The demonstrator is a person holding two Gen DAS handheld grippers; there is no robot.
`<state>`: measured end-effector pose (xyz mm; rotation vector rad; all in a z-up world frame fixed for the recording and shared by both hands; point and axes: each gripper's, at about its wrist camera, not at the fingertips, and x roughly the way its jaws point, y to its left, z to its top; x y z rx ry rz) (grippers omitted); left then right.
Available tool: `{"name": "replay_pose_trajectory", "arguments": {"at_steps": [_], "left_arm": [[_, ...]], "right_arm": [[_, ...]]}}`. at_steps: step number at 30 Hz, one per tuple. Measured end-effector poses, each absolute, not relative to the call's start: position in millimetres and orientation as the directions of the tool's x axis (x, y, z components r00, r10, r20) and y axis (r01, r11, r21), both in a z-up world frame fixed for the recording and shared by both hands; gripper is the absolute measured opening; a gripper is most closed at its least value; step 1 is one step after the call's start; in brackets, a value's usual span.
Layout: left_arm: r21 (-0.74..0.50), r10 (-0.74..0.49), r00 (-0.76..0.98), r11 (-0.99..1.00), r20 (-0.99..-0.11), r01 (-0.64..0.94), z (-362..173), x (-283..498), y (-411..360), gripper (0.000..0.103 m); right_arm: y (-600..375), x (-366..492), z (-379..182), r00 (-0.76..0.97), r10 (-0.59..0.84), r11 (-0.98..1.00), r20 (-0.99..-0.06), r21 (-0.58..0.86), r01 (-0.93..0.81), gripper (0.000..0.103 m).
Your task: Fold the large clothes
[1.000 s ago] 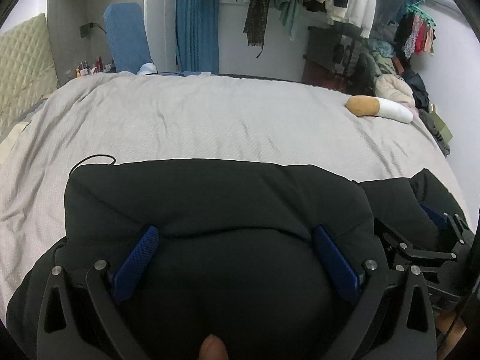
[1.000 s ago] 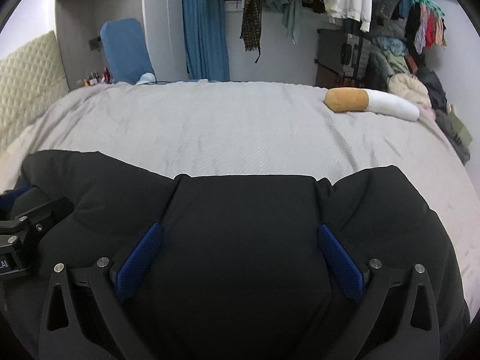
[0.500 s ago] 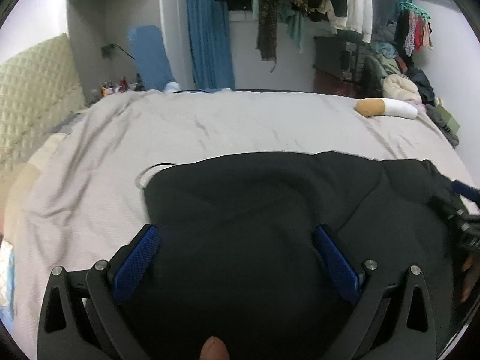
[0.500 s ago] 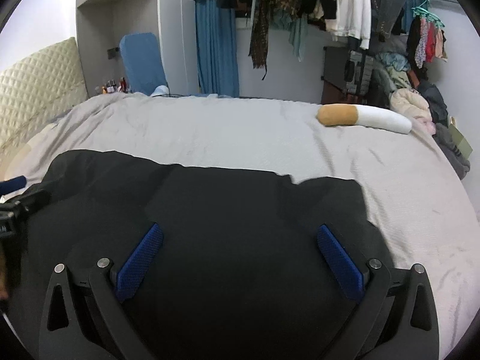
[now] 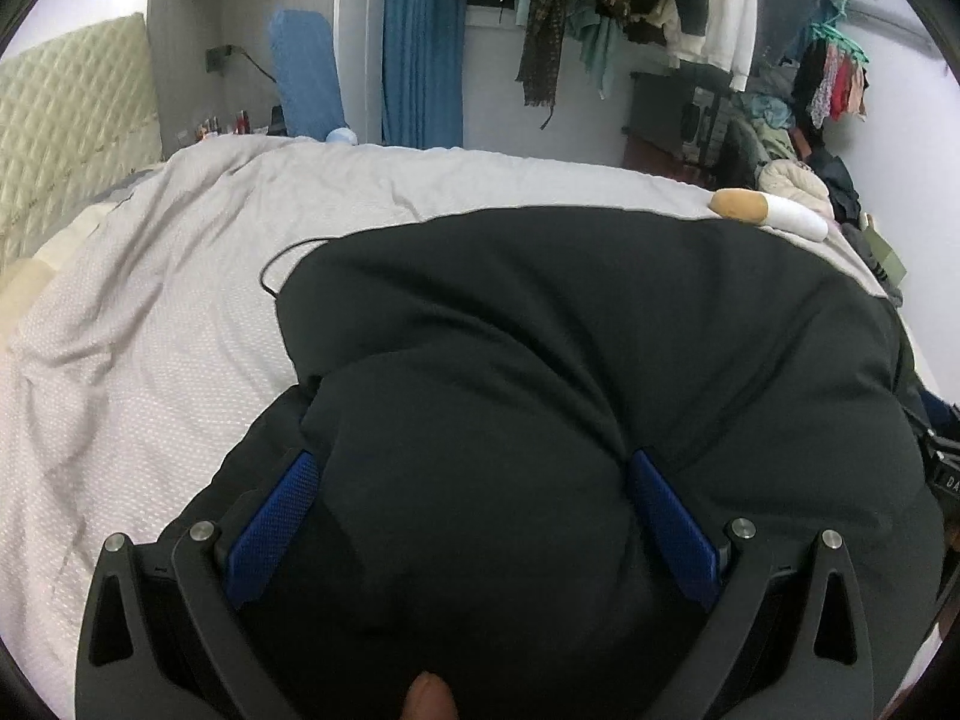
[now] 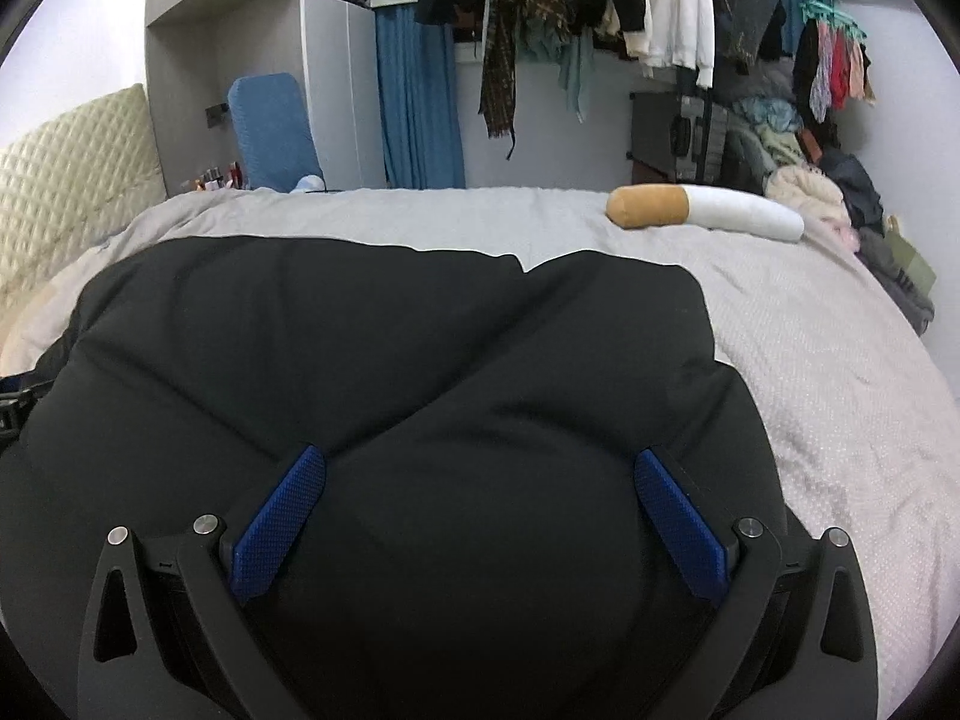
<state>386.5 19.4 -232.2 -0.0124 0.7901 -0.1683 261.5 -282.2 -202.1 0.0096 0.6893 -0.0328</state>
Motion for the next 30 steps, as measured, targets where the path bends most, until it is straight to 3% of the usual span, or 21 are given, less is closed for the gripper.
{"name": "replay_pose_trajectory", "arguments": {"at_steps": [4,8,12,21,30], "left_arm": [[-0.083,-0.157,0.677,0.987,-0.719,0.141,-230.1,387.7,23.2,0.103],[-0.183,-0.213,0.636,0.976,-0.742,0.114,-206.2,381.5,33.7,0.103],[-0.127,-0.145,0.675,0.989,-0.724,0.076,-154.1,364.5,35.9,0.103],[-0.066,-0.152,0.814,0.988,-0.561,0.139,-3.4,259.5,27.7,0.103],[0.026,-0.066,0.908,0.996,-0.414,0.085,64.6,139.0,9.0,0.103]], "right_arm": [[-282.4,263.1,-202.6,0.756,-0.036,0.999,-0.653,-0.001,0.047,0.103],[-282.4,256.5,-173.7,0.762,-0.052,0.998,-0.645,-0.004,0.065,0.103],[-279.2,239.3,-123.3,0.802,-0.004,0.998,-0.597,0.053,0.045,0.103],[-263.2,162.9,13.5,0.897,0.077,0.995,-0.435,0.094,-0.04,0.103],[-239.2,65.0,92.5,0.947,0.18,0.981,-0.265,0.115,-0.154,0.103]]}}
